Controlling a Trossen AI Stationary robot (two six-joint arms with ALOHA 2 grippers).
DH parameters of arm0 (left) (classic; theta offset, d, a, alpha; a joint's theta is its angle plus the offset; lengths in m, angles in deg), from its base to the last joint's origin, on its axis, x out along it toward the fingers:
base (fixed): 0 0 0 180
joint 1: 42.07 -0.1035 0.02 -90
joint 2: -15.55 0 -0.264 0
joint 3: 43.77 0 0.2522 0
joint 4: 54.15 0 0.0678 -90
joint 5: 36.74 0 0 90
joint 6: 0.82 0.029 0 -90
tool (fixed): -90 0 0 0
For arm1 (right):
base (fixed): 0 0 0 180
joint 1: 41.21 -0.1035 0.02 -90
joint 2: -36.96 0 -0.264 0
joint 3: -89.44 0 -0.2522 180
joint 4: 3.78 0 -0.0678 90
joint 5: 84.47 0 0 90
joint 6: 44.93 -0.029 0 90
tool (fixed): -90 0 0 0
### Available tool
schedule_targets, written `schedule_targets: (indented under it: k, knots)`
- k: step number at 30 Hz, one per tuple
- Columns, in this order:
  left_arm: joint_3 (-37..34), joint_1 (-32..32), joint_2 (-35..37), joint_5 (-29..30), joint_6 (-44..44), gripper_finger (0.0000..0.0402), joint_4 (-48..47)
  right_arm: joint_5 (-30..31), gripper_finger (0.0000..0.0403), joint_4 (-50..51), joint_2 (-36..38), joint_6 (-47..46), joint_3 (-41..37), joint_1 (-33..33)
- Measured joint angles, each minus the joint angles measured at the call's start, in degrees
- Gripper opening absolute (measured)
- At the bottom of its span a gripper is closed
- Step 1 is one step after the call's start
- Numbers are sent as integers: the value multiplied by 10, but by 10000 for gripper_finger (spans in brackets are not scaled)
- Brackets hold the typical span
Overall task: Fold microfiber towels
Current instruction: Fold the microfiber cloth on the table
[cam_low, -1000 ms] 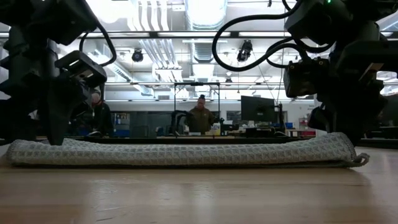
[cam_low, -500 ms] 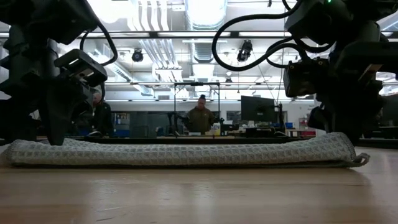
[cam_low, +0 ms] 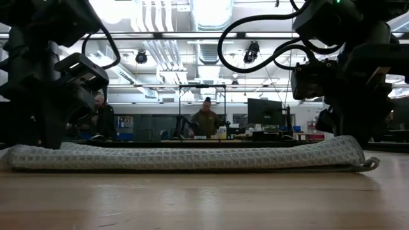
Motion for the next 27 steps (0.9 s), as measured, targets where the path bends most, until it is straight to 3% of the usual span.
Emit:
schedule_targets:
  k: [8,15,27]
  knots:
    - [-1,0,-1,5,13,63,1,0,43,0,0,13,0,0]
    - [-1,0,-1,14,15,11,17,0,43,0,0,13,0,0]
    - [-1,0,-2,20,16,3,40,0,43,0,0,11,0,0]
